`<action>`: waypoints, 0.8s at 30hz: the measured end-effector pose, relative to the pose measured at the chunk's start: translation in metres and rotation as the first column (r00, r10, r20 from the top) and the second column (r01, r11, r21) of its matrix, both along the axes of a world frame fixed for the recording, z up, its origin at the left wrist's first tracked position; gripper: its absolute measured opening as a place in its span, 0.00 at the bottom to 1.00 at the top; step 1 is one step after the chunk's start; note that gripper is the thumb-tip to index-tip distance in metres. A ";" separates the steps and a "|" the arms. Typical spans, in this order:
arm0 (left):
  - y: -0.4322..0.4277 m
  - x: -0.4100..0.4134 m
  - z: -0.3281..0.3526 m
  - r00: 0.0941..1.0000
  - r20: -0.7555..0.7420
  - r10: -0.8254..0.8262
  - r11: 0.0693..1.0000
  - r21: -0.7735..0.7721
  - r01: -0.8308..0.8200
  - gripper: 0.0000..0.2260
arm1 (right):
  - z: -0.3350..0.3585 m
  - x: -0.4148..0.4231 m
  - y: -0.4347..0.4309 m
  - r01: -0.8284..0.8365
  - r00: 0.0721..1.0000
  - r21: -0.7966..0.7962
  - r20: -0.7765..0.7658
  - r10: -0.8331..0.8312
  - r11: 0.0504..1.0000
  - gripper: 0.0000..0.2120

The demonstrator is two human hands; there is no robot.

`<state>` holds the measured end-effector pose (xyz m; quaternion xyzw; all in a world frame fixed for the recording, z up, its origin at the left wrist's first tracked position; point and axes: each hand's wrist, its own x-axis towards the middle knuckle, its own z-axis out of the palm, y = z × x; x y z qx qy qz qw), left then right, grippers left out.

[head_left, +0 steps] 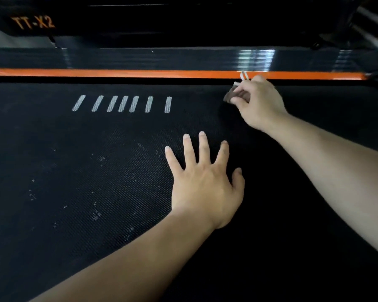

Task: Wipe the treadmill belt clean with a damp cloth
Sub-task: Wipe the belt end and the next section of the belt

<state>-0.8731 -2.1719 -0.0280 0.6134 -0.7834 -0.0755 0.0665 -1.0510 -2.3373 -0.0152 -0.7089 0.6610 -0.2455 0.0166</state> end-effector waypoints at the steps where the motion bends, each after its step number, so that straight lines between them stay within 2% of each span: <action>1: 0.000 0.000 0.000 1.000 0.004 0.001 1.000 0.001 -0.001 0.30 | 0.003 -0.006 -0.004 0.013 1.000 0.006 0.008 -0.013 1.000 0.10; 4: 0.001 0.000 0.001 1.000 0.005 -0.002 1.000 0.017 0.002 0.30 | 0.019 -0.031 -0.023 0.319 0.941 0.042 0.107 -0.322 0.947 0.11; 5: 0.000 0.000 0.001 1.000 0.001 -0.006 1.000 0.020 0.006 0.30 | 0.020 -0.033 -0.023 0.376 0.918 0.048 0.114 -0.379 0.926 0.11; 6: 0.001 0.000 0.002 1.000 0.001 -0.007 1.000 0.024 0.007 0.30 | 0.017 -0.028 -0.020 0.363 0.927 0.030 0.088 -0.364 0.931 0.11; 9: 0.000 -0.001 0.001 1.000 0.018 0.001 1.000 0.014 -0.001 0.30 | -0.001 -0.001 0.001 0.053 0.997 -0.014 0.062 -0.052 0.998 0.09; 11: 0.000 -0.001 0.001 1.000 0.013 0.007 1.000 0.009 -0.007 0.30 | -0.001 -0.004 0.008 -0.034 0.998 0.011 0.056 0.033 0.999 0.09; 12: 0.000 0.000 0.001 1.000 0.013 0.001 1.000 0.013 -0.002 0.30 | 0.003 -0.014 0.004 0.013 1.000 0.011 0.026 -0.013 1.000 0.11; 14: 0.001 0.001 0.001 1.000 0.014 -0.005 1.000 0.030 0.005 0.30 | 0.015 -0.043 -0.006 0.211 0.977 0.010 -0.025 -0.210 0.977 0.13; 16: -0.001 0.000 0.002 1.000 0.014 -0.007 1.000 0.025 0.007 0.30 | 0.022 -0.066 -0.005 0.365 0.930 0.037 0.017 -0.366 0.930 0.13; 18: 0.000 0.000 0.002 1.000 0.019 -0.002 1.000 0.024 0.002 0.30 | 0.015 -0.061 0.004 0.338 0.941 0.035 0.010 -0.338 0.941 0.12; 22: 0.000 0.000 0.001 0.999 0.035 0.001 1.000 0.019 -0.001 0.30 | 0.002 -0.049 0.034 0.034 0.999 0.016 -0.010 -0.034 0.999 0.09; 24: -0.001 0.000 0.001 0.999 0.037 0.000 1.000 0.019 -0.001 0.30 | 0.008 -0.062 0.026 0.147 0.988 0.016 -0.048 -0.146 0.989 0.11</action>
